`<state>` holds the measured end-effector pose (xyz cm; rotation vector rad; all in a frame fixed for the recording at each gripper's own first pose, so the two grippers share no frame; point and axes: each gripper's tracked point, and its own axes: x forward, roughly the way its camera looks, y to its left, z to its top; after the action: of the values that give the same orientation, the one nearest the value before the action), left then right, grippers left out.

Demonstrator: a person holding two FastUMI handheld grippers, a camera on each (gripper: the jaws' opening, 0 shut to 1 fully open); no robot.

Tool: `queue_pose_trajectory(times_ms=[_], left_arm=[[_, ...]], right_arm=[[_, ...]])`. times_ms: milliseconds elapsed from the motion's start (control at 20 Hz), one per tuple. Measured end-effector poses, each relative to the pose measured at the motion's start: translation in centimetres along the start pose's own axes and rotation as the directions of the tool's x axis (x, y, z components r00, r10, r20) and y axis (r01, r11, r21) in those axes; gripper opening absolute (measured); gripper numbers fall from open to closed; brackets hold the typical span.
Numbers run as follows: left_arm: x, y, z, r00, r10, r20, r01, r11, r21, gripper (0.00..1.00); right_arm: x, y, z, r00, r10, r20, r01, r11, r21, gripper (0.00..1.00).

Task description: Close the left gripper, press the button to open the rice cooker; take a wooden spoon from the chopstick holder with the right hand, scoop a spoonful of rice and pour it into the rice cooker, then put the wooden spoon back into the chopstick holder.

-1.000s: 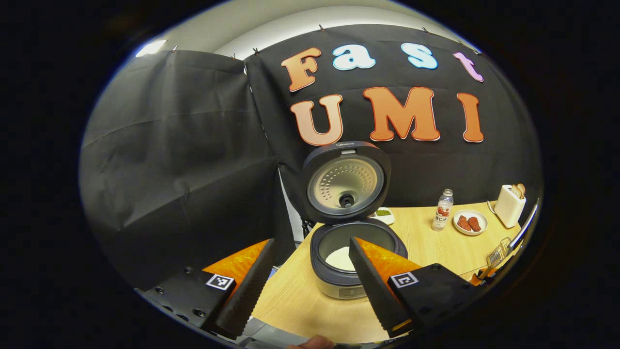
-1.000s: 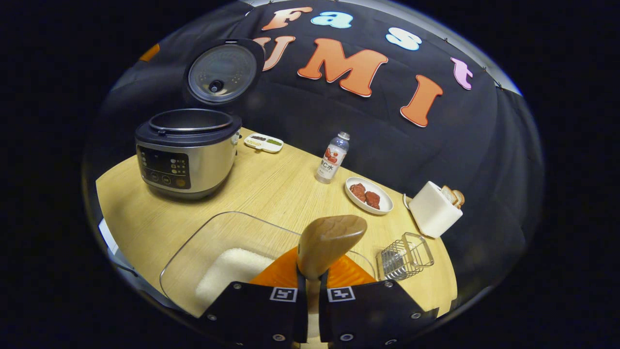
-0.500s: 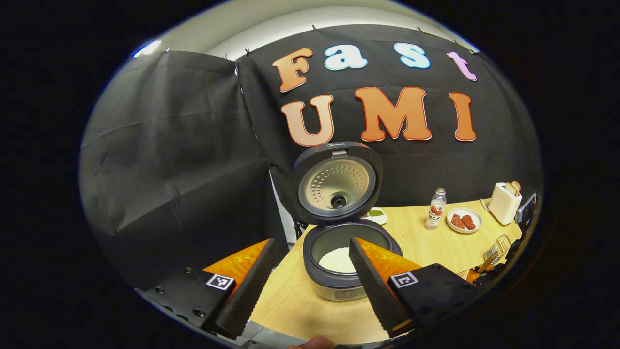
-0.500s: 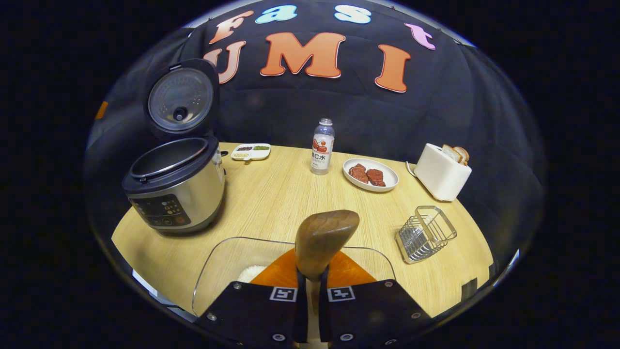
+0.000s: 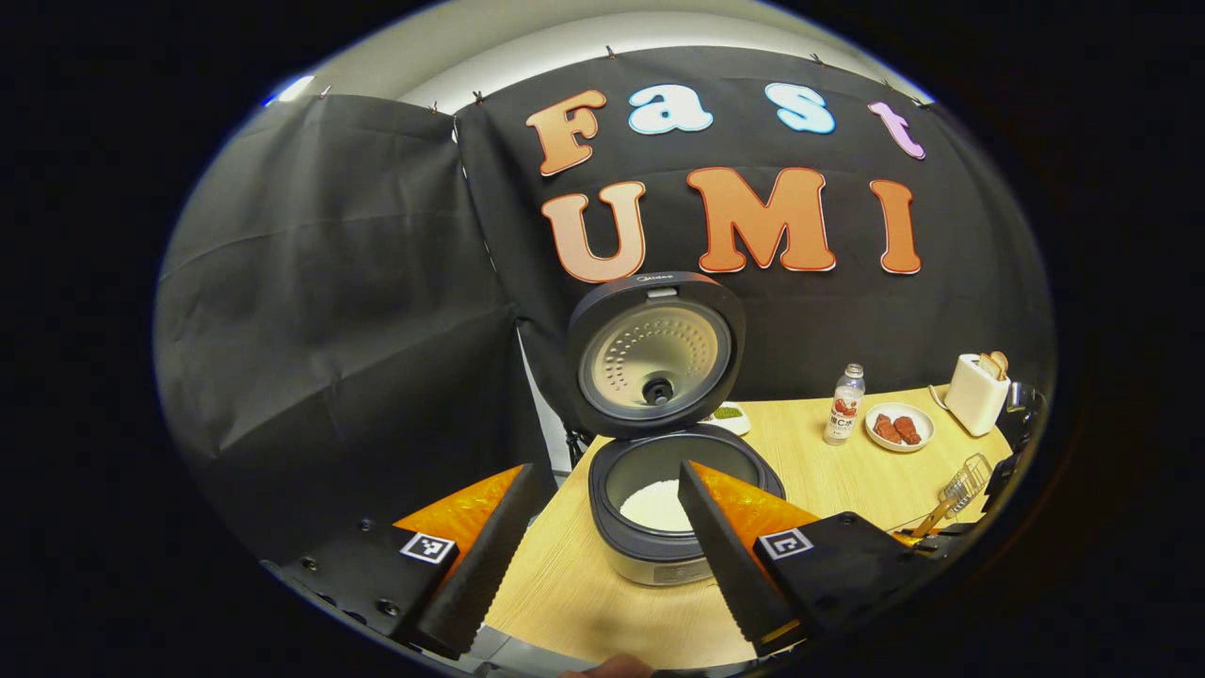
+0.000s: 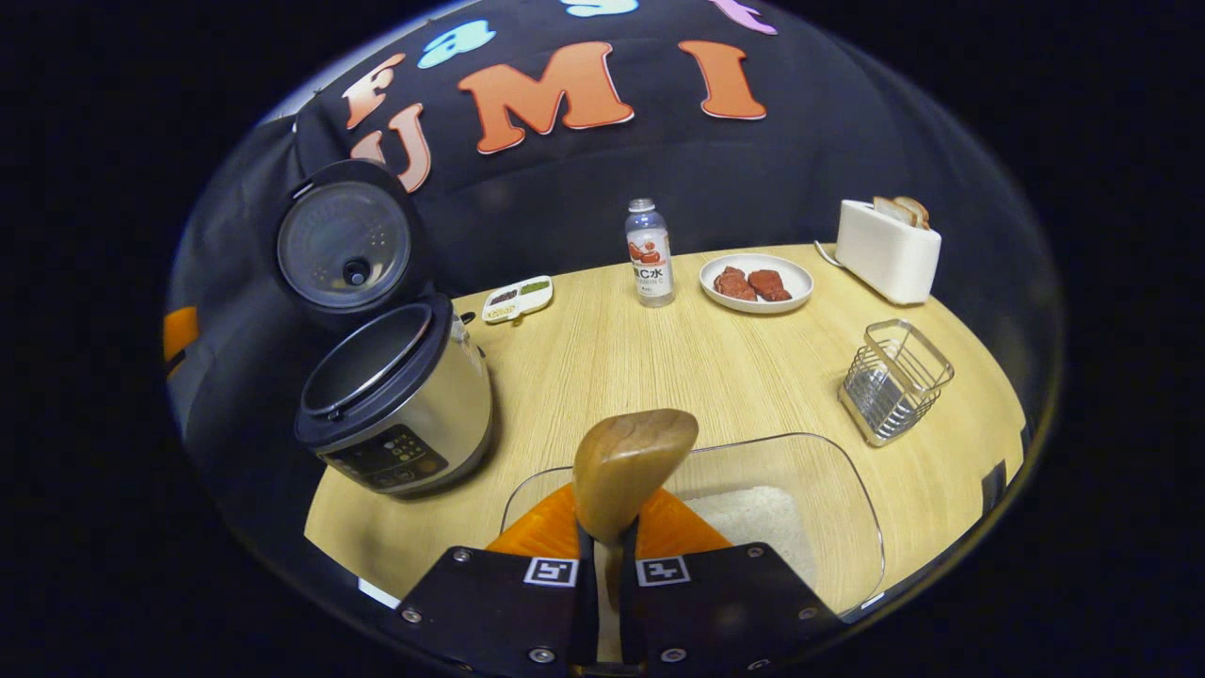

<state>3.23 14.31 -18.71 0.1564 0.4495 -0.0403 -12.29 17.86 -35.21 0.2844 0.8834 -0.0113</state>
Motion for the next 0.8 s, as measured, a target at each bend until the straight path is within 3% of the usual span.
queue_pose_trajectory(times_ms=[150,350,800], left_arm=[[0.2,0.3,-0.2,1.0,-0.004,-0.008,0.004,1.0,0.009,1.0],[0.2,0.2,-0.3,1.0,-0.013,-0.012,0.014,1.0,0.015,0.99],[0.1,-1.8,0.2,0.999,-0.041,-0.022,0.042,0.998,0.047,1.0]], right_arm=[[0.4,-0.9,0.0,0.999,0.012,-0.044,-0.005,0.988,0.157,0.08],[0.5,-1.2,-0.1,0.994,0.072,-0.081,-0.042,0.945,0.325,0.08],[0.3,-2.1,0.4,0.968,0.238,-0.084,-0.164,0.846,0.508,0.08]])
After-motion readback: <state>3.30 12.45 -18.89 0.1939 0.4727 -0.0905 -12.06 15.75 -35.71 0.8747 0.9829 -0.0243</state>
